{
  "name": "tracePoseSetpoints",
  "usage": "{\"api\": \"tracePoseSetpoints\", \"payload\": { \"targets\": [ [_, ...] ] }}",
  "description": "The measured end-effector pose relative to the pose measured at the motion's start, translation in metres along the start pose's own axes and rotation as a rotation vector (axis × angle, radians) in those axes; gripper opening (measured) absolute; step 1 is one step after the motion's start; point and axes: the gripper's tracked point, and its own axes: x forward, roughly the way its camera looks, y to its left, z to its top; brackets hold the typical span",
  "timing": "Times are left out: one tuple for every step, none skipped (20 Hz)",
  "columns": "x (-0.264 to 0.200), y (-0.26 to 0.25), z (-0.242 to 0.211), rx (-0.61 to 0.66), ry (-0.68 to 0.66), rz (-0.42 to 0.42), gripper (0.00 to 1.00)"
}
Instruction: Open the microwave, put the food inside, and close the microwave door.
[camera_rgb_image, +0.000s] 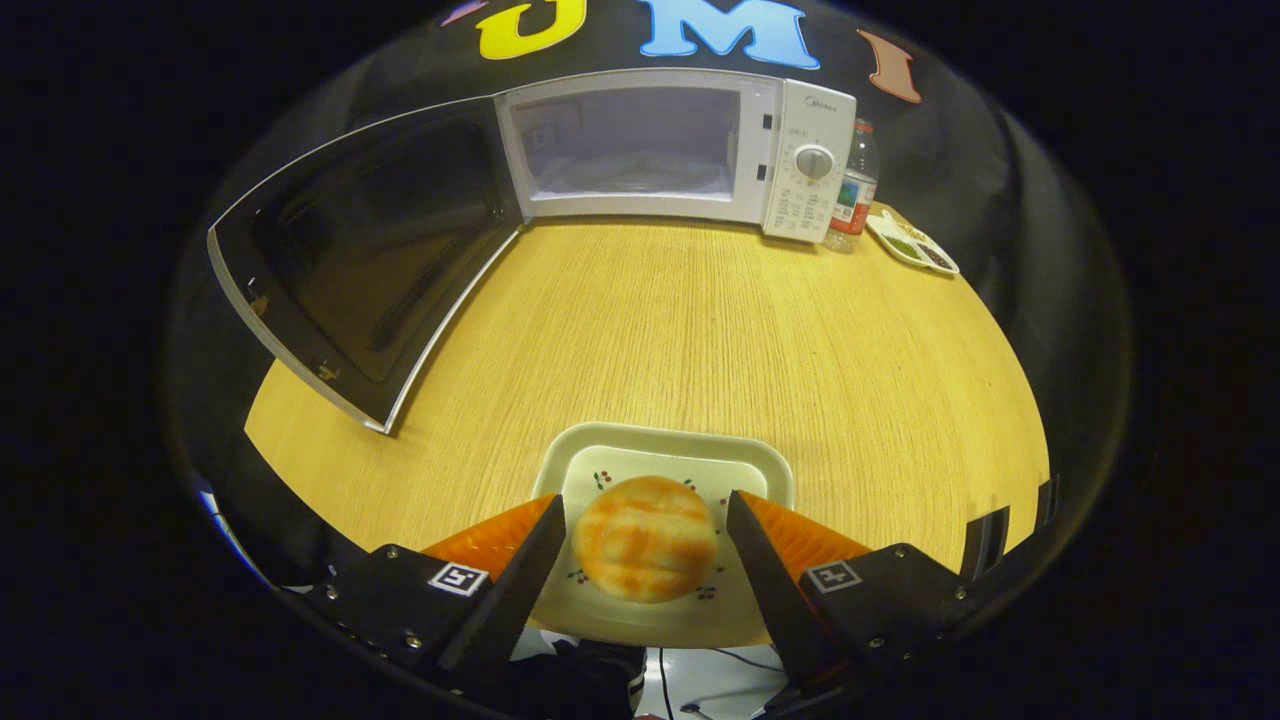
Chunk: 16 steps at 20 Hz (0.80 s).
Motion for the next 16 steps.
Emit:
{"api": "tracePoseSetpoints", "payload": {
  "targets": [
    [0.001,-0.001,-0.003,0.003,0.012,0.004,0.99],
    [0.003,0.000,-0.006,0.012,0.021,0.010,0.99],
    [0.004,0.000,-0.008,0.018,0.030,0.013,0.99],
    [0.007,0.001,-0.011,0.023,0.036,0.019,1.00],
    [0.008,0.001,-0.012,0.024,0.042,0.024,1.00],
    [0.009,0.003,-0.013,0.029,0.043,0.031,1.00],
    [0.010,0.004,-0.012,0.035,0.045,0.038,0.97],
    [0.011,0.004,-0.014,0.038,0.045,0.039,0.95],
    [0.011,0.004,-0.013,0.038,0.049,0.042,0.92],
    [0.012,0.005,-0.013,0.041,0.048,0.045,0.92],
    [0.012,0.004,-0.012,0.043,0.049,0.047,0.87],
    [0.011,0.004,-0.012,0.050,0.047,0.050,0.85],
    [0.010,0.003,-0.009,0.060,0.035,0.053,0.79],
    [0.009,0.003,-0.005,0.073,0.019,0.061,0.71],
    [0.007,0.005,0.000,0.086,0.013,0.077,0.70],
    [0.005,0.006,0.006,0.103,-0.002,0.086,0.70]
  ]
}}
